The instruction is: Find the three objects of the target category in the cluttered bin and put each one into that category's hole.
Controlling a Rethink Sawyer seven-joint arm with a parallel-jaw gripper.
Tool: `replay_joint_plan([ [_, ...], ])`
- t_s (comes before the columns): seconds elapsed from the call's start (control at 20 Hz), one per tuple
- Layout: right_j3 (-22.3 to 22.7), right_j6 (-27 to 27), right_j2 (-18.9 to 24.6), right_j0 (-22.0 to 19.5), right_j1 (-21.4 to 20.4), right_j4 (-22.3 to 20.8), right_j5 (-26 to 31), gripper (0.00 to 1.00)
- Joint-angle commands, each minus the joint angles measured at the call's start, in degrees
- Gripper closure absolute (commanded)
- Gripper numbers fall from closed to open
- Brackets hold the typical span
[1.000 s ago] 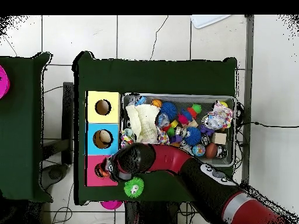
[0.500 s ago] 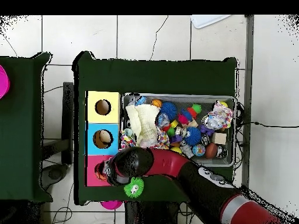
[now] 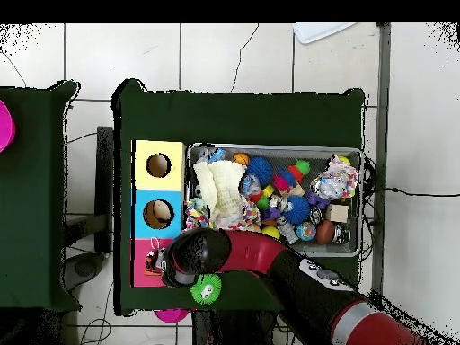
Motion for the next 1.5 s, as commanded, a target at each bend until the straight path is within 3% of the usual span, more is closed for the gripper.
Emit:
replay_joint_plan([
  [0.05,0.03,8.52,-4.79,1.27,-2.17,0.40,-3.74,0.00],
  [0.65,-1.31,6.04,-5.62,0.90,-2.65,1.06,-0.10,0.00],
  [1.05,0.97,6.18,-1.17,-2.58,-7.46,7.93,7.37,0.00],
  [1.3,2.73,6.10,-0.54,-2.51,-8.09,9.98,6.53,0.00],
  [1.5,4.34,6.90,1.89,-3.18,-8.38,14.63,6.48,0.00],
])
